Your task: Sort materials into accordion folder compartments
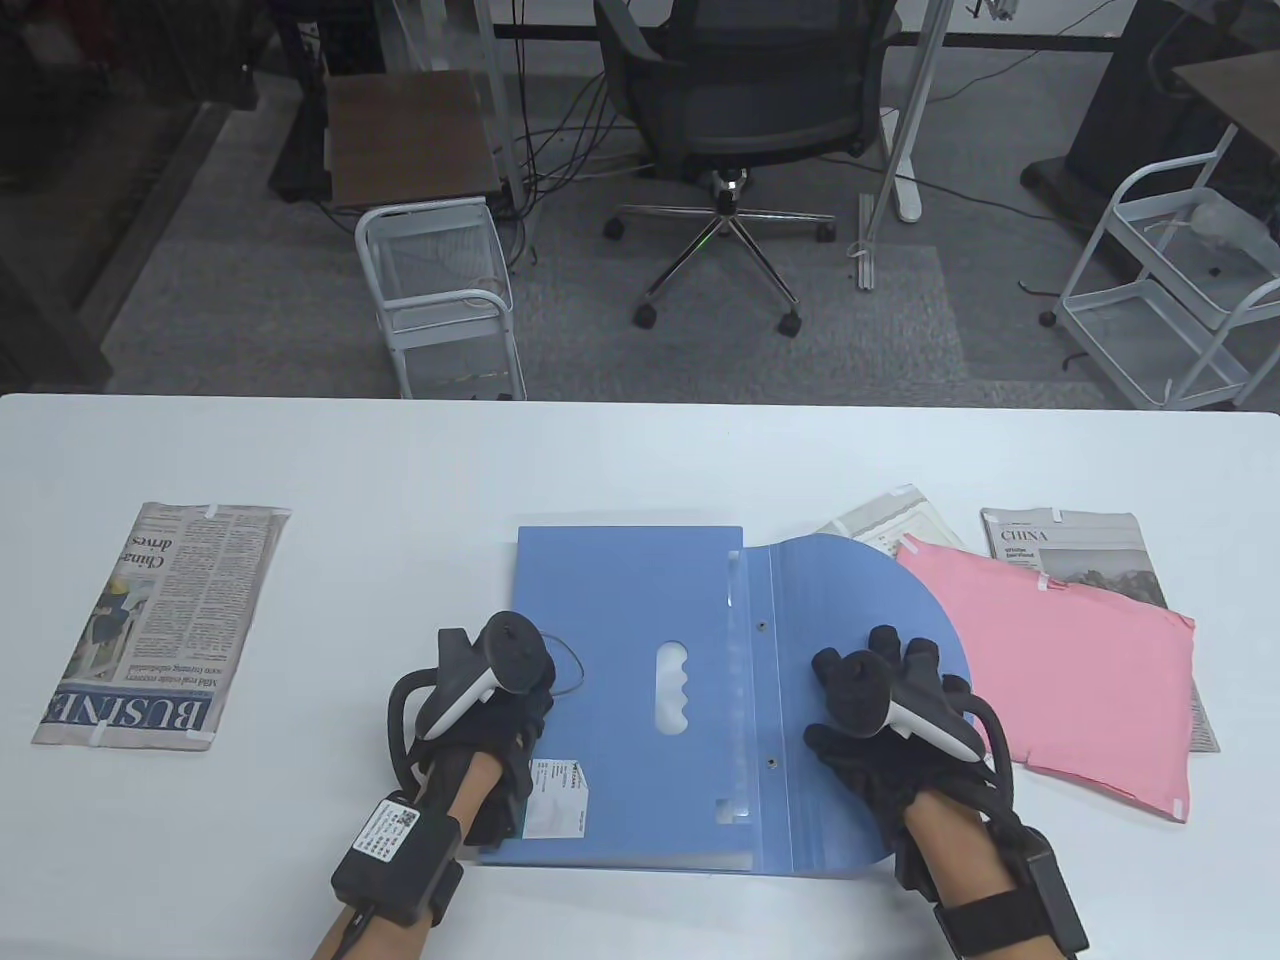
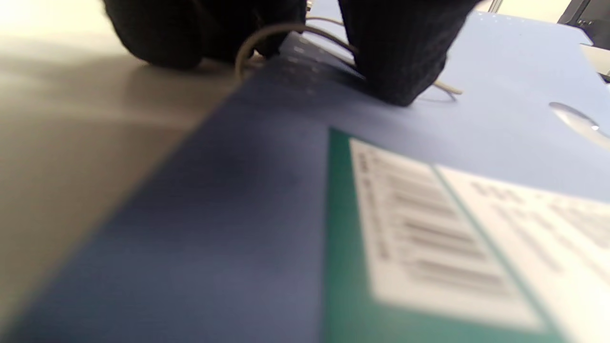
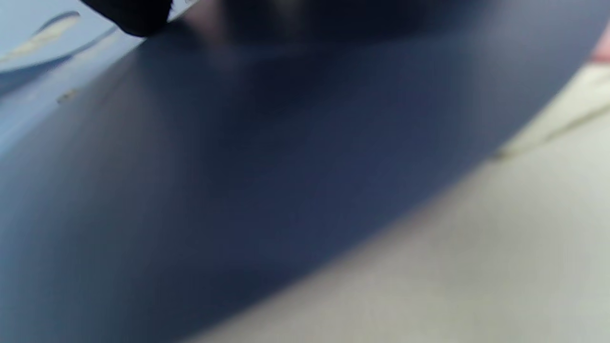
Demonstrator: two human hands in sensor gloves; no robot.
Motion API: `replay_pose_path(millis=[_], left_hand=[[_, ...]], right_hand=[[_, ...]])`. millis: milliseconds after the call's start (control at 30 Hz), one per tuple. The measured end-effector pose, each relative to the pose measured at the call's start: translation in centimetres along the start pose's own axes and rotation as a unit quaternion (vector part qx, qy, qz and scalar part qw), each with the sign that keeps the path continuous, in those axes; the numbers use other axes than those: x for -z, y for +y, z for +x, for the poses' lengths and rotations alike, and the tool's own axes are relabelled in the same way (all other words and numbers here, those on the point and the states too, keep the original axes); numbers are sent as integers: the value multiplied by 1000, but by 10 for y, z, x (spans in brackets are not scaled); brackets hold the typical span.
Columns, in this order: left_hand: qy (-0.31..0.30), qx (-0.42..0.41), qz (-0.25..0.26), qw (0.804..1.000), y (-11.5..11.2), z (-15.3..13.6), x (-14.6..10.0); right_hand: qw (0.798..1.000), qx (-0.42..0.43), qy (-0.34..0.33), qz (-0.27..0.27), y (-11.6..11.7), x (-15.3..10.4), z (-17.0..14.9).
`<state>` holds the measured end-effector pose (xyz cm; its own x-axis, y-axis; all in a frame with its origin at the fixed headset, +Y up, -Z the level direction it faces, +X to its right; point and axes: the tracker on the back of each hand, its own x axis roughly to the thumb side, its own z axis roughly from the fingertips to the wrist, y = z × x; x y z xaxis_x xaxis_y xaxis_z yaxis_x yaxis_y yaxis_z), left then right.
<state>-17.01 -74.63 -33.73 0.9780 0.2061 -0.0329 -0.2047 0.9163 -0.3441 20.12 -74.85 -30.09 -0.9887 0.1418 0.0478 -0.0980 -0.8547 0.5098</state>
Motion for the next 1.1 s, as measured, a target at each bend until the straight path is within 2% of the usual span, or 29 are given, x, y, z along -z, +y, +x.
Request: replay_pose_path(millis=[100,233,400,500,567,700,800,867,967,1033,1100], left_hand=[[-3,-1,0,1000,0,0,0],[-12,0,-8,1000,3,2,-2],[5,-1,-82,997,23,17,-15],[-5,16,-58,998,39,42,-27],[-20,23,-40,999,41,65,-30],[-58,60,-37,996,26,118,-27],[-72,100,-77,989,4,158,-23],[-60,132,-107,984,-10,177,-20],[-23,193,-148,970,-26,193,-11],[-13,212,-152,965,-29,191,-8],[-23,160,-150,975,-28,186,-9]], right_hand=[[997,71,-13,25,8,7,-8],[998,48,-6,33,14,11,-5],[997,58,0,51,13,13,-4],[996,66,1,58,12,14,-4],[996,68,2,60,11,14,-4],[996,66,3,60,12,13,-3],[996,68,3,60,11,13,-3],[995,74,3,62,11,13,-4],[995,74,2,62,11,12,-4],[995,78,1,63,11,13,-4],[995,77,1,64,11,13,-4]])
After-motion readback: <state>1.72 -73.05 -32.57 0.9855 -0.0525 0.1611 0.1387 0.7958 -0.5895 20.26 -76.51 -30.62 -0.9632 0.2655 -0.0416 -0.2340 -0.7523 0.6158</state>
